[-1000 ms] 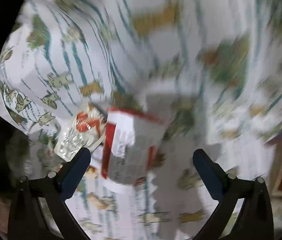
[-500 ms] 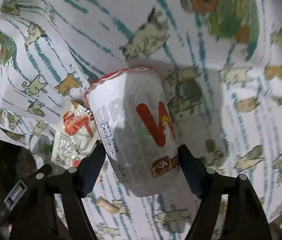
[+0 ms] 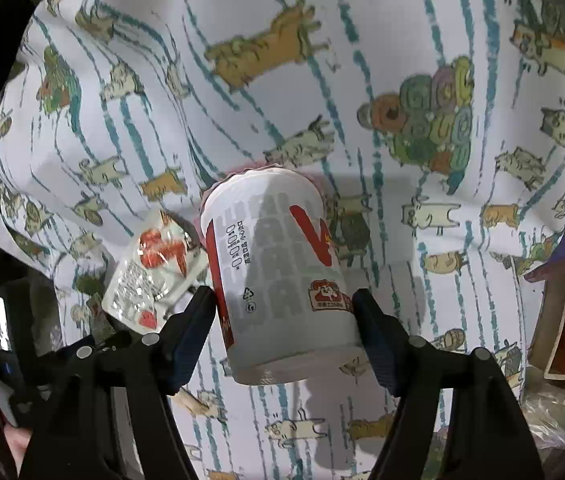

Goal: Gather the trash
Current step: 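Grasp white W cup with right tool while left tool grasps silver sauce packet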

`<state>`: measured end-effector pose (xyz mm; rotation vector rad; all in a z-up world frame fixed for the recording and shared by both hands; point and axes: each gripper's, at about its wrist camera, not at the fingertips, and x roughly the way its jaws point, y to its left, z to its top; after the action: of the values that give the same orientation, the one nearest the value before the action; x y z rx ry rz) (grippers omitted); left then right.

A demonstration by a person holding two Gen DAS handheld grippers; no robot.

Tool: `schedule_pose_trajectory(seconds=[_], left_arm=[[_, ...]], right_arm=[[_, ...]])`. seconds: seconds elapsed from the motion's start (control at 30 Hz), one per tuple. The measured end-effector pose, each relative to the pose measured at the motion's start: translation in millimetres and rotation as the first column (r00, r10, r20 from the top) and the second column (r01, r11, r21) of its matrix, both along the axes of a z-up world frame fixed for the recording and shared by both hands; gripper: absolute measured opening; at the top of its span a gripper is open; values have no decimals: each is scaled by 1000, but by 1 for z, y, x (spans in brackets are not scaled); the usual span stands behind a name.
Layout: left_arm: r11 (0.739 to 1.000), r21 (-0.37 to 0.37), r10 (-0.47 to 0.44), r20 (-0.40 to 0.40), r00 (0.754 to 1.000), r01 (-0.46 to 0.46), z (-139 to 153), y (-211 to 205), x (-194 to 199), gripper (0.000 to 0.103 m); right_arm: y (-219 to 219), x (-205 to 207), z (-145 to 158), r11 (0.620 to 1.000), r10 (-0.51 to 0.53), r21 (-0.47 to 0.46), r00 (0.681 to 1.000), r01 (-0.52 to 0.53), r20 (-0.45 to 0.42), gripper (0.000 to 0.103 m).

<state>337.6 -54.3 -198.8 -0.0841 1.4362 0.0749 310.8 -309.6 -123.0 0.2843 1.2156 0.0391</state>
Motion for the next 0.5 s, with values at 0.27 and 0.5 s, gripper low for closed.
schedule_pose_trajectory(seconds=[0.27, 0.5], left_arm=[[998, 13, -56, 107, 993, 54, 38, 9, -34, 65], [997, 12, -70, 322, 944, 70, 100, 26, -67, 65]], right_arm=[[0, -7, 11, 999, 23, -46, 998, -20, 61, 69], [13, -22, 41, 992, 113, -76, 975, -100, 189, 68]])
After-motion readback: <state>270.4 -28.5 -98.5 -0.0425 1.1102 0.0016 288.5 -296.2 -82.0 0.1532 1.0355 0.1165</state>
